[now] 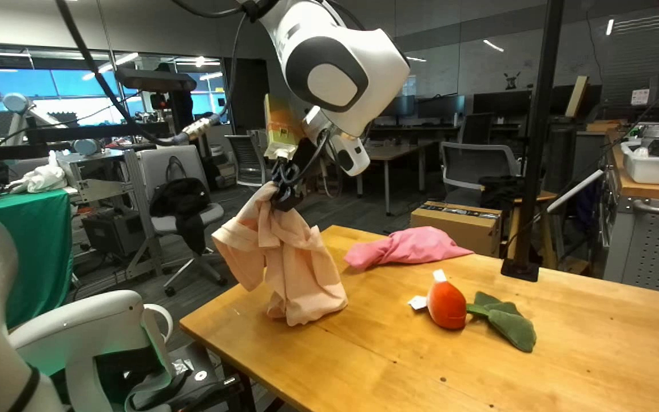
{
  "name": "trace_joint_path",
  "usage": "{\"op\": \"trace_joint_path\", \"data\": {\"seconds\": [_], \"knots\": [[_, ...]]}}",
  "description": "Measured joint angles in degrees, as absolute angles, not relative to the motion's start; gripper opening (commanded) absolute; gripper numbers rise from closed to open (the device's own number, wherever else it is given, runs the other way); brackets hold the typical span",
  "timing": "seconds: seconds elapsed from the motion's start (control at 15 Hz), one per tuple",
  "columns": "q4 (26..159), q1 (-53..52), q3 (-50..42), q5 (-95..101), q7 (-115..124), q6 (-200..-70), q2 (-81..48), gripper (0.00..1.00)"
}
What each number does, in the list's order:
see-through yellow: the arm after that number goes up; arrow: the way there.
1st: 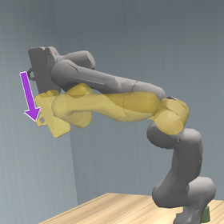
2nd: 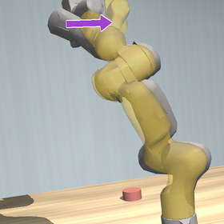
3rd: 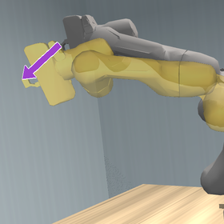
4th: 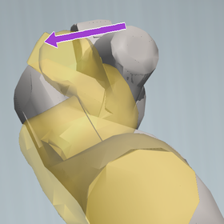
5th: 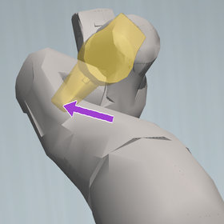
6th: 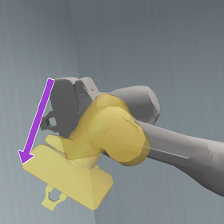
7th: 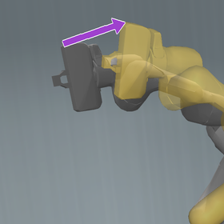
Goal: Spread the objects across on the table
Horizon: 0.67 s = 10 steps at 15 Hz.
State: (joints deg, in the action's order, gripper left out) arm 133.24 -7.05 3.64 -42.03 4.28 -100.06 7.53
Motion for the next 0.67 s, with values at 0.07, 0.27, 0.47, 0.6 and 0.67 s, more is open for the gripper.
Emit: {"op": "trace_joint_path", "data": {"seconds": [0.07, 0.27, 0.47, 0.6, 0.67], "knots": [[133.2, -7.0, 3.7, -43.1, 3.5, -99.1, 6.6, 0.09], [133.2, -7.0, 3.7, -46.0, 1.8, -96.2, 4.3, 0.09], [133.2, -6.9, 3.7, -48.2, 0.6, -93.6, 2.1, 0.09], [133.2, -6.9, 3.7, -48.8, 0.4, -92.7, 0.7, 0.09], [133.2, -6.9, 3.7, -48.8, 0.3, -92.6, 0.2, 0.36]]}}
